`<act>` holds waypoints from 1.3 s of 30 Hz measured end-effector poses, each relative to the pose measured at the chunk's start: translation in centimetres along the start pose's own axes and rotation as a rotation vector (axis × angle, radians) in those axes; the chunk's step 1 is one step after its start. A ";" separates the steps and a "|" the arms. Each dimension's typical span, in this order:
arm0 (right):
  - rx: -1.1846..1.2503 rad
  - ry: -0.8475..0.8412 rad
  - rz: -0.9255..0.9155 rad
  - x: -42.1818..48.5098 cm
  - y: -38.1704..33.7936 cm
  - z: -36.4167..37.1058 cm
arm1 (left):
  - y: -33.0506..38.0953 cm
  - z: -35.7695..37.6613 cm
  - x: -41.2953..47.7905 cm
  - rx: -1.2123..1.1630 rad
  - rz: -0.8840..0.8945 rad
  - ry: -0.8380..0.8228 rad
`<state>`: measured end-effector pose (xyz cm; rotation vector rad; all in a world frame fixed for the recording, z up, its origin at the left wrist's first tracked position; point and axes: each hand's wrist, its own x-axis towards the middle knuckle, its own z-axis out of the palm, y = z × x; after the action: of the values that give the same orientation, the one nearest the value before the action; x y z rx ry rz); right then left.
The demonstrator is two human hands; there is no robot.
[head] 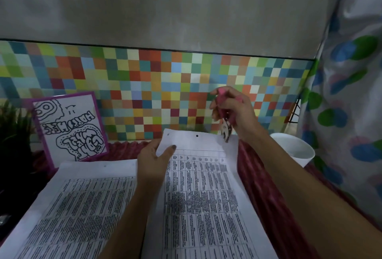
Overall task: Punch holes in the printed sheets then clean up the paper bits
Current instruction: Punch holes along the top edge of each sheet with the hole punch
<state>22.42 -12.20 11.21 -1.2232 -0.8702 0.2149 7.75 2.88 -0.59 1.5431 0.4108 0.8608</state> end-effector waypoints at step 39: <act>-0.333 0.159 0.499 -7.8 1.5 -6.3 | 1.6 -0.2 1.3 -0.100 -0.006 0.120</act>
<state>21.93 -20.70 5.77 -1.7369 -0.4592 0.3765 8.12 3.60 1.33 1.4018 0.4524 0.9580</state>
